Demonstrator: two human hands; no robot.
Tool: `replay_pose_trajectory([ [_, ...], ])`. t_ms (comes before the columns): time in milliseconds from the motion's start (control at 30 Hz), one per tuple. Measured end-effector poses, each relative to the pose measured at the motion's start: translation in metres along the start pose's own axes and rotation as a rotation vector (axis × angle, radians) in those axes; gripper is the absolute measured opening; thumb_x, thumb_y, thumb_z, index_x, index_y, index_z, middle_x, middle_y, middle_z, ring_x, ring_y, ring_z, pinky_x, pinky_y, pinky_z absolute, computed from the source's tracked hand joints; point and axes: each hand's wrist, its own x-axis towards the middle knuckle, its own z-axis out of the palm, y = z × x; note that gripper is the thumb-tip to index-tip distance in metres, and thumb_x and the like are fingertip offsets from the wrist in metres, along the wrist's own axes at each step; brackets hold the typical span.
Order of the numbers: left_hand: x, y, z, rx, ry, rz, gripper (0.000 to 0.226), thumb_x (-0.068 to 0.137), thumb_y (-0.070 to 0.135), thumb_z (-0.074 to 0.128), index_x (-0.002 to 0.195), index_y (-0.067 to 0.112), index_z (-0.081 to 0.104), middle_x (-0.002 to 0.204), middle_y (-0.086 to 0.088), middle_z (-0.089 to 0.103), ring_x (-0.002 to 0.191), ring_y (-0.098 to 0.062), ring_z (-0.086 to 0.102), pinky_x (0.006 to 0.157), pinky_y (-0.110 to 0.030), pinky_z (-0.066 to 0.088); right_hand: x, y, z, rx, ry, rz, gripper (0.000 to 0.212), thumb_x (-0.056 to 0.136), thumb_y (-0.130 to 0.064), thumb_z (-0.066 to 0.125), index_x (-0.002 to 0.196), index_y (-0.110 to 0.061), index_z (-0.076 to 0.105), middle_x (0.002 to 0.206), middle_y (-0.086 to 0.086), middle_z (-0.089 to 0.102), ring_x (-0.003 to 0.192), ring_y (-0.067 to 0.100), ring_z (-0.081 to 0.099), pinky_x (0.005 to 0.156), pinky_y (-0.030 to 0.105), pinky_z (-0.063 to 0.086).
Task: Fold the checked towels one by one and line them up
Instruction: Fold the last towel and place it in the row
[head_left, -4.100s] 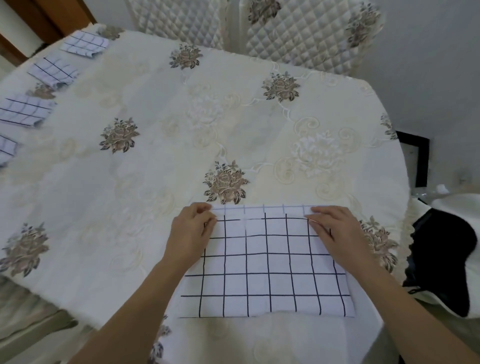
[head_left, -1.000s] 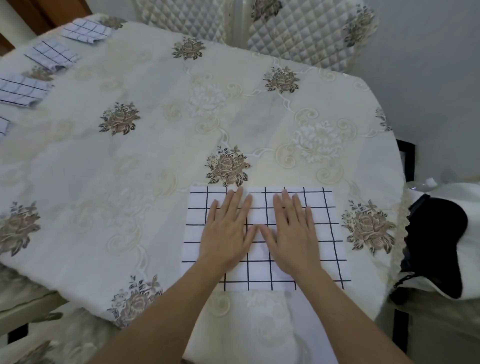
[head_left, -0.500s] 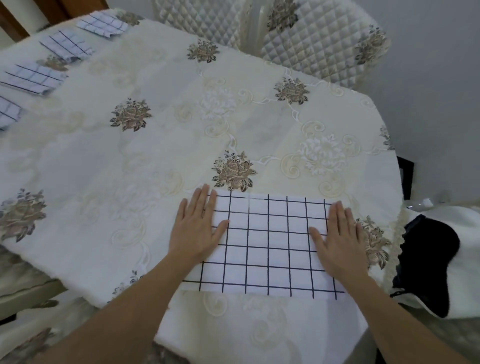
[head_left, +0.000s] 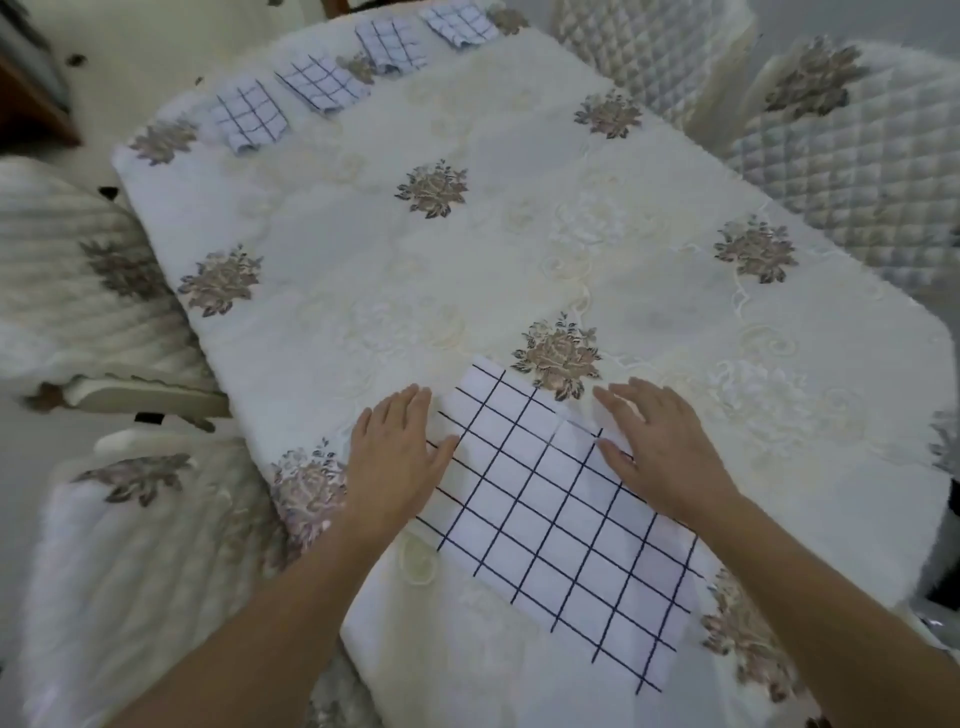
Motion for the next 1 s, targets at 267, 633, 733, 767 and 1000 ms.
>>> replay_pose_trajectory([
  [267,-0.033,0.008,-0.004,-0.071,0.051,-0.346,0.054,0.084,0.048,0.070,0.123,0.012,0.063,0.119,-0.009,0.060,0.105,-0.031,0.057,0.087,-0.043,0.047,0.096,-0.045,-0.003,-0.025,-0.055,-0.608,0.042,0.089,-0.037,0.068,0.127,-0.019,0.063,0.123,0.007,0.064,0.112,0.033,0.061,0.097,0.047,0.046],
  [633,-0.034,0.013,0.001,-0.156,0.066,-0.509,0.048,0.083,0.055,0.069,0.113,0.018,0.062,0.109,-0.002,0.059,0.099,-0.025,0.053,0.080,-0.039,0.044,0.185,-0.123,-0.001,-0.170,-0.445,-0.960,0.043,0.093,-0.045,0.064,0.131,-0.026,0.057,0.127,0.002,0.053,0.112,0.025,0.051,0.087,0.036,0.040],
  [733,-0.034,0.013,0.001,-0.178,0.068,-0.518,0.047,0.083,0.054,0.070,0.112,0.018,0.061,0.108,-0.002,0.057,0.099,-0.025,0.052,0.081,-0.039,0.046,0.194,-0.128,0.003,-0.180,-0.492,-0.981,0.045,0.088,-0.048,0.068,0.127,-0.029,0.057,0.121,-0.003,0.052,0.108,0.021,0.050,0.084,0.032,0.038],
  [767,-0.033,0.012,0.001,-0.185,0.070,-0.522,0.047,0.083,0.053,0.070,0.112,0.018,0.060,0.108,-0.002,0.057,0.098,-0.026,0.052,0.080,-0.039,0.046,0.197,-0.129,0.005,-0.175,-0.502,-0.990,0.045,0.086,-0.047,0.070,0.125,-0.028,0.057,0.118,-0.004,0.053,0.107,0.020,0.050,0.084,0.032,0.039],
  [1000,-0.030,0.011,0.003,-0.257,0.062,-0.533,0.042,0.082,0.049,0.073,0.110,0.020,0.062,0.104,-0.001,0.060,0.094,-0.026,0.053,0.081,-0.039,0.045,0.211,-0.143,0.010,-0.153,-0.625,-1.007,0.042,0.079,-0.044,0.078,0.106,-0.024,0.054,0.097,-0.010,0.058,0.094,0.015,0.051,0.080,0.034,0.044],
])
